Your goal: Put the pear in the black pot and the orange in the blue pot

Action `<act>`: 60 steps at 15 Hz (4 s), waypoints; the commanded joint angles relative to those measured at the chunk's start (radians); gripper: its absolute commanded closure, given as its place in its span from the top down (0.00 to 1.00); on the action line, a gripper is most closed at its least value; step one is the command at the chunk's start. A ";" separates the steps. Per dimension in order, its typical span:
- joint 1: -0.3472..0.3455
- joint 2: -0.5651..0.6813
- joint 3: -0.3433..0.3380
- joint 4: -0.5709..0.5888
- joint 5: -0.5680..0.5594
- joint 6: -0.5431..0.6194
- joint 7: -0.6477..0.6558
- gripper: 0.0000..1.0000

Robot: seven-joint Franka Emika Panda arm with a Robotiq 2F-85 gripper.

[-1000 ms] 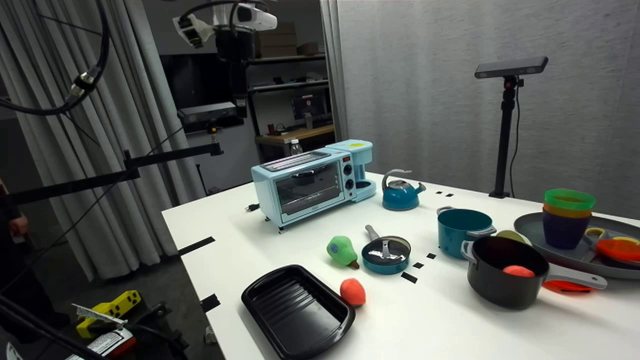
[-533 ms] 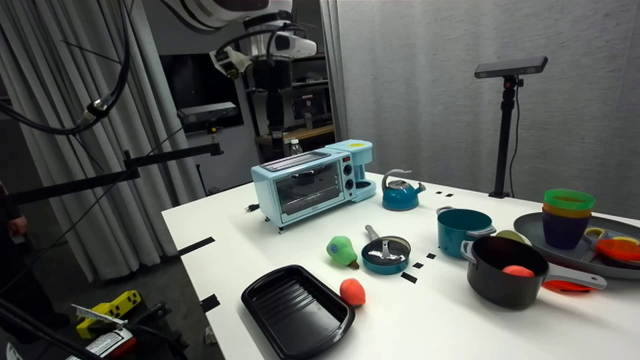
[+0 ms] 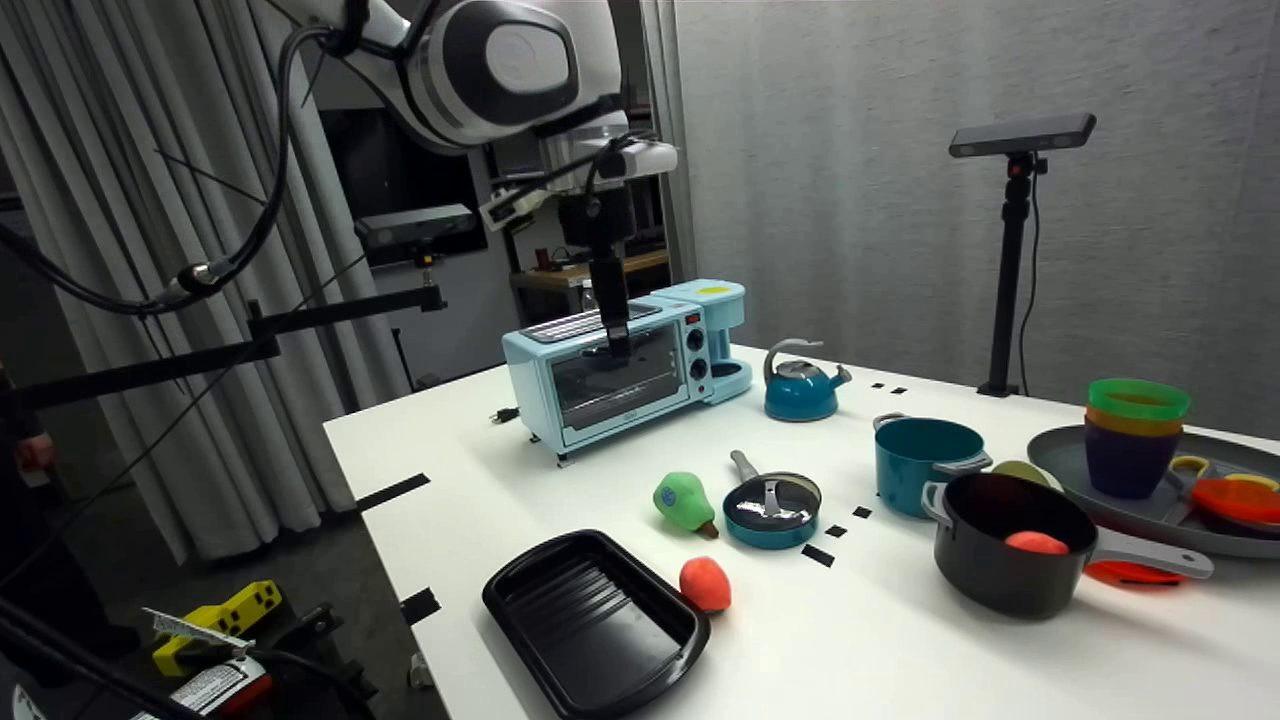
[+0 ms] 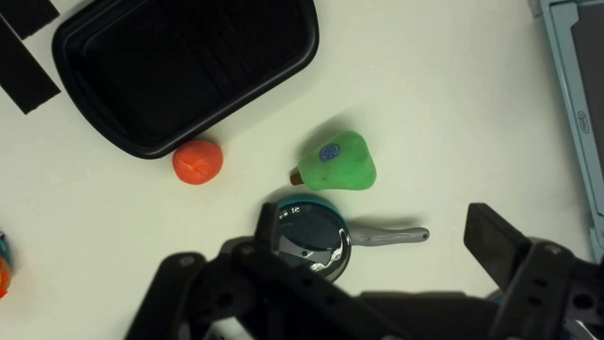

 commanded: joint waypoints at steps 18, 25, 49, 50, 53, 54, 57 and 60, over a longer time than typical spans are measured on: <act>0.019 0.262 -0.054 0.037 0.081 0.222 0.179 1.00; 0.019 0.387 -0.054 0.097 0.202 0.304 0.189 1.00; 0.079 0.637 -0.098 0.275 0.190 0.338 0.208 0.71; 0.079 0.641 -0.103 0.283 0.187 0.335 0.208 0.69; 0.097 0.625 -0.134 0.278 0.159 0.318 0.217 0.45; 0.103 0.615 -0.143 0.271 0.148 0.309 0.219 0.37; 0.133 0.563 -0.180 0.236 0.108 0.267 0.234 0.16; 0.154 0.495 -0.211 0.197 0.057 0.220 0.235 0.07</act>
